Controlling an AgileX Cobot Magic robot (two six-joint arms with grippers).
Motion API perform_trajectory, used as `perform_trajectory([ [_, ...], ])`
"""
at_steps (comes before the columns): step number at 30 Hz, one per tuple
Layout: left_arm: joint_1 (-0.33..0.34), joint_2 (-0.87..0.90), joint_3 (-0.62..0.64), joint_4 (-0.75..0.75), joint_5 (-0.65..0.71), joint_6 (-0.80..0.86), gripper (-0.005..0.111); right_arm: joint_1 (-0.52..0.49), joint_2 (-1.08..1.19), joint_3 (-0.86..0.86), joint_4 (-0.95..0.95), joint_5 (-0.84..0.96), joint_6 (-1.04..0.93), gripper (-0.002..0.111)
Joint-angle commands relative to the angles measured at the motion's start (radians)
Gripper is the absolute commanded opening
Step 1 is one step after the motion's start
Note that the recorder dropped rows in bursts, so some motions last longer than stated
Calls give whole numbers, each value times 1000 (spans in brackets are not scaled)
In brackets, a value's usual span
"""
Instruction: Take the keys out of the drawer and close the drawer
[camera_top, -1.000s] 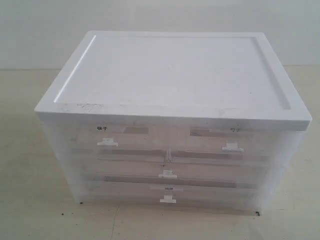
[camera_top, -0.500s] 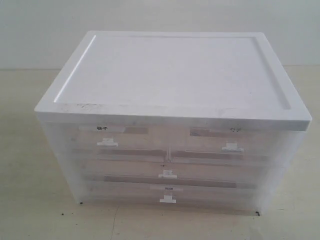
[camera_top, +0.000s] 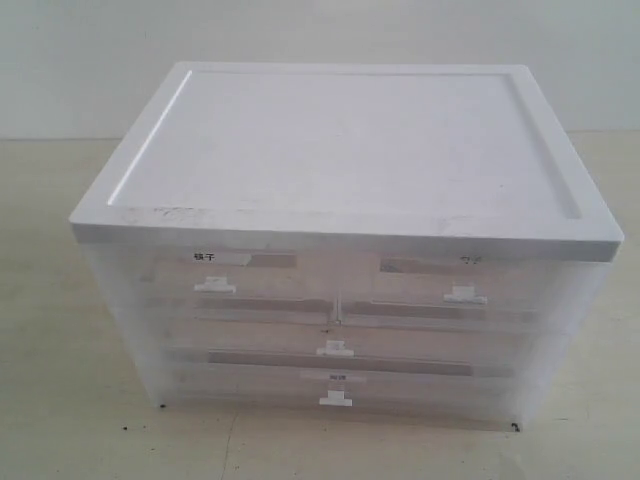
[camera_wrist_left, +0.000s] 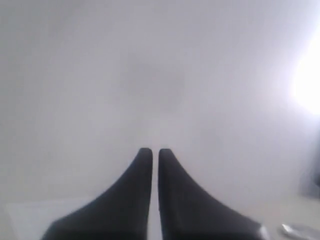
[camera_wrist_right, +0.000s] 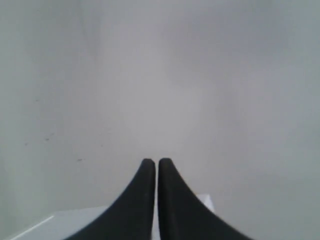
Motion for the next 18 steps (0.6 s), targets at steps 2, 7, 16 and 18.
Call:
perform_trajectory([
  [2,2,280,-69,321,-378,33,5,-3,184,-91,-368,-171,299,0],
  [7,0,488,-12,343,-349,206,5,-3,429,-156,-416,-271,269,0],
  [16,-208,701,56,192,-295,573,5,-3,731,-231,-414,-387,130,0],
  [18,-307,755,56,123,-238,660,5,-3,765,-236,-397,-410,101,0],
])
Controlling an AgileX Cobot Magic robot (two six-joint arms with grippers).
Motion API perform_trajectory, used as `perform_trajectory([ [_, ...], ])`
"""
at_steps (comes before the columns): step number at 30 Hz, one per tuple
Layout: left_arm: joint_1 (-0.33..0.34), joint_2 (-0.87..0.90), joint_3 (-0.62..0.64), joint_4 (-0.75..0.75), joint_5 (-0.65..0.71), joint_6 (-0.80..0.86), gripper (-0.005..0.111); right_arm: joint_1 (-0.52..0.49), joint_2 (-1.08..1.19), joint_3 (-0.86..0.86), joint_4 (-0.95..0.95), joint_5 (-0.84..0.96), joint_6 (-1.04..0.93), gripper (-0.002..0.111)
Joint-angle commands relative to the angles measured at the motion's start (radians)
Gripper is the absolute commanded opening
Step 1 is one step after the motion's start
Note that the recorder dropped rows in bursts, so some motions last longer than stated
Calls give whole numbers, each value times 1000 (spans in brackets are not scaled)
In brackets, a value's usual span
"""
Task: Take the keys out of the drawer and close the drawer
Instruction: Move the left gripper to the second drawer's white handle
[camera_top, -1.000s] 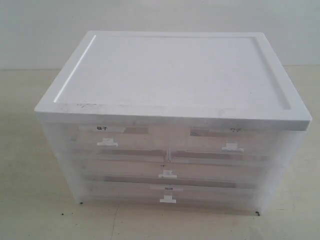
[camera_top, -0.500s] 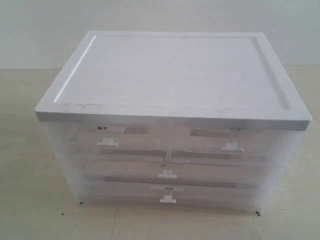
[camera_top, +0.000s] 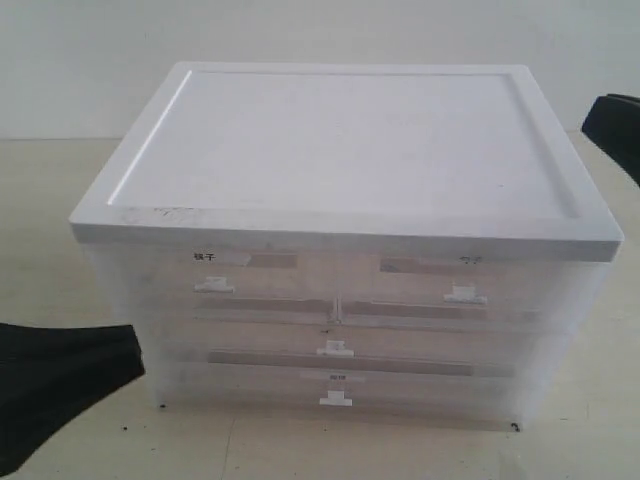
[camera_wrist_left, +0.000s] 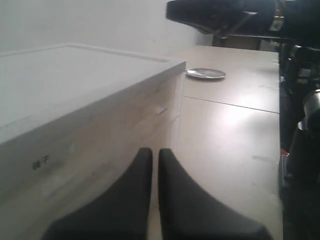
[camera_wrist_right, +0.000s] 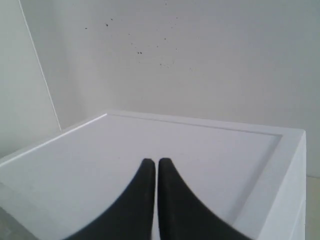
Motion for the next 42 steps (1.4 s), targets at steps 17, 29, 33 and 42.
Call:
perform_trajectory([
  [17,-891,604,-227,-1006,450,1226,5,-3,109,-19,15,-76,-125,0],
  [29,-937,723,-393,-1052,733,1403,41,-3,109,-19,-9,-76,-121,0],
  [33,-1057,723,-390,-1285,735,1619,40,-3,109,-19,-12,-76,-119,0],
  [42,-1183,739,-390,-2254,515,2512,38,-3,109,-19,-16,-76,-117,0],
])
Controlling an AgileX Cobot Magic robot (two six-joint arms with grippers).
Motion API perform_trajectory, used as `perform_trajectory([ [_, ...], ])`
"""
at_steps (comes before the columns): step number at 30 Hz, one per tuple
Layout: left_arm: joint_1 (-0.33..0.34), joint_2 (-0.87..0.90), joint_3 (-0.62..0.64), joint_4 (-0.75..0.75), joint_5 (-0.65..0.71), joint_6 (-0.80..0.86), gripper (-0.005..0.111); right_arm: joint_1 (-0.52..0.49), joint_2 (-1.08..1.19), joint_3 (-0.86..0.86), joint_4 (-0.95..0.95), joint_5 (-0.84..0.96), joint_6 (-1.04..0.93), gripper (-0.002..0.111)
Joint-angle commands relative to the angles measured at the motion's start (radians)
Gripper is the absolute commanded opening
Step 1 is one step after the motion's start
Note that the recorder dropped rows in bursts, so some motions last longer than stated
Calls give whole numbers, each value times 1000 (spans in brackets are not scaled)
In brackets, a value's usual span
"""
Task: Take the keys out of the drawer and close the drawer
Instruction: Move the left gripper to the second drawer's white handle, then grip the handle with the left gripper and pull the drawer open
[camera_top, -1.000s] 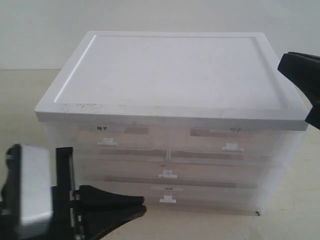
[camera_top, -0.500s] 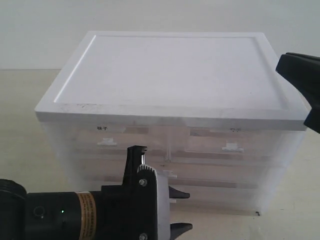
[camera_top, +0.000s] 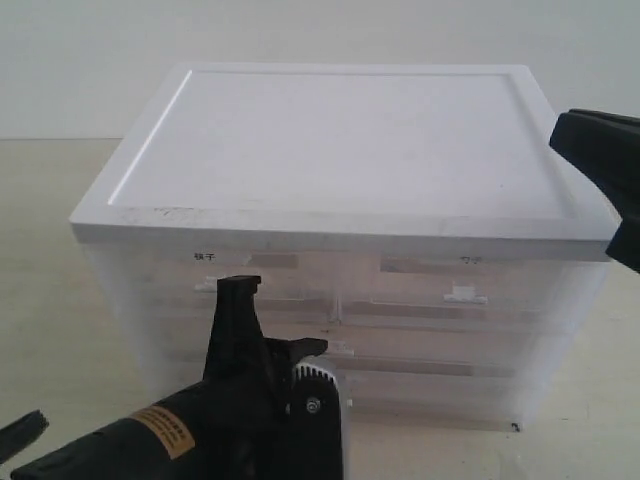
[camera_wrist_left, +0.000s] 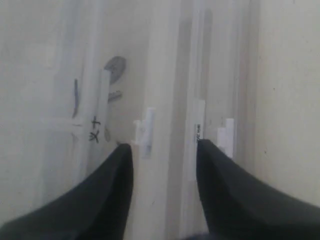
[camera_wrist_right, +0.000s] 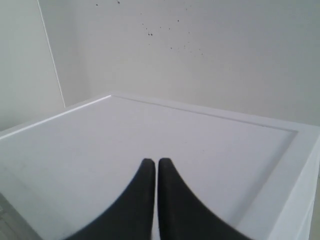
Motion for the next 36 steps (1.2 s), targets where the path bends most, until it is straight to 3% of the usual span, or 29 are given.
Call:
perform_trajectory([
  [1,-11,36,-2,29,-25,4,38,-3,1,-4,-10,-6,-2,0],
  [4,-11,95,-4,143,-111,-81,38,-3,1,-4,-18,-4,5,0],
  [7,-11,142,-4,154,-226,-95,38,-3,1,-4,-22,-4,11,0],
  [12,-11,170,-4,170,-255,-90,36,-3,1,-4,-22,-4,11,0],
  [15,-11,184,-4,170,-262,-90,26,-3,1,-4,-22,-4,11,0],
  [18,-11,194,-4,156,-276,-90,7,-3,1,-4,-29,-4,11,0],
  [24,-14,194,-4,88,-282,-83,5,-3,1,-4,-33,-4,13,0],
  [29,-85,194,-4,-4,-242,3,5,-3,1,-4,-35,-2,13,0],
  [36,-236,194,-4,-213,-221,107,5,-3,1,-4,-37,19,13,0],
])
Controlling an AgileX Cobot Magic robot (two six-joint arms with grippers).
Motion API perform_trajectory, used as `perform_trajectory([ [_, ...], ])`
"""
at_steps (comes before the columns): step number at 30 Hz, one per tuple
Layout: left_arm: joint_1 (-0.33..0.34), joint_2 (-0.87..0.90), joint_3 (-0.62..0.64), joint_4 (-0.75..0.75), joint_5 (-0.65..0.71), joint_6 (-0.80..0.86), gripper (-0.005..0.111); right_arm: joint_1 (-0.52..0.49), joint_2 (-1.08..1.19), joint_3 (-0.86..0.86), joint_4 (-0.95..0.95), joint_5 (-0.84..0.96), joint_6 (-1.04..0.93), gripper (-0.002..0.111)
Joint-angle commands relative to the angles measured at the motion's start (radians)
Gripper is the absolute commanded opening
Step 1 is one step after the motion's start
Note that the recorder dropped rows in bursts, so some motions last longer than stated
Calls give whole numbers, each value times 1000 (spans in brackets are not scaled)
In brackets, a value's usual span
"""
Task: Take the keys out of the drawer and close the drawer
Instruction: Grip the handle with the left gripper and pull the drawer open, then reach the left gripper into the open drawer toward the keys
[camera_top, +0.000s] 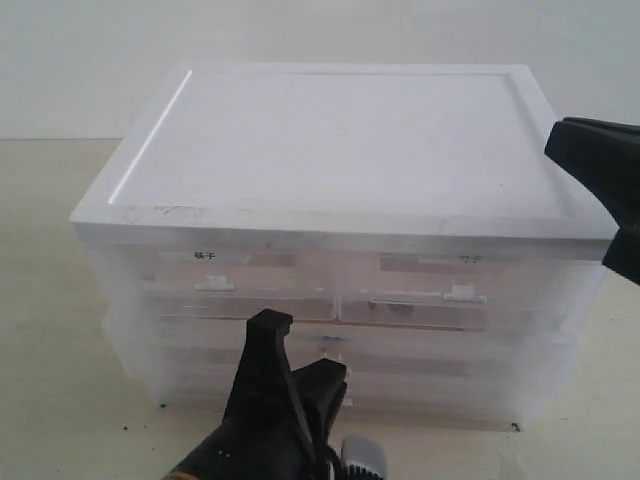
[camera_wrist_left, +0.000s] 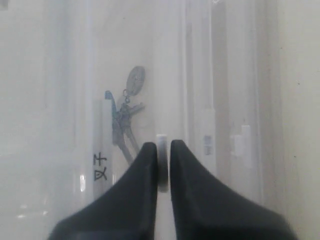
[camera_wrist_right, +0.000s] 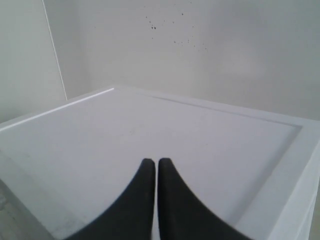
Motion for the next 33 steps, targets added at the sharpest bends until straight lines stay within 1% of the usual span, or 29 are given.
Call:
perform_trajectory([
  [1,-72,7,8,-132,119,46,5,-3,1,-4,-5,17,4,0],
  [3,-104,3,8,-148,150,46,5,-3,1,-4,-5,21,4,0],
  [5,-165,-10,8,-231,140,89,5,-3,1,-4,-5,21,4,0],
  [6,-183,-18,8,-269,140,110,5,-3,1,-4,-5,21,4,0],
  [7,-216,-34,8,-332,142,143,5,-3,1,-4,-5,21,4,0],
  [9,-267,-76,8,-413,175,171,5,-3,1,-4,-5,20,6,0],
  [11,-316,-119,8,-443,220,182,5,-3,1,-4,-5,20,6,0],
  [13,-350,-164,8,-443,254,182,5,-3,1,-4,-8,20,8,0],
  [16,-362,-202,8,-459,252,191,5,-3,1,-4,-9,24,8,0],
  [21,-362,-259,8,-527,247,276,5,-3,1,-4,-9,24,8,0],
  [23,-362,-276,8,-529,247,274,5,-3,1,-4,-9,24,8,0],
  [25,-362,-296,8,-518,254,236,5,-3,1,-4,-9,24,8,0],
  [27,-362,-326,8,-500,276,193,11,-3,1,-4,-9,24,8,0],
  [29,-362,-364,6,-473,279,123,23,-3,1,-4,-9,24,8,0],
  [31,-362,-403,-10,-457,270,-1,36,-3,1,-4,-9,24,8,0],
  [32,-360,-431,-26,-455,270,-36,44,-3,1,-4,-9,24,8,0],
  [33,-358,-448,-39,-454,268,-48,50,-3,1,-4,-9,24,8,0],
])
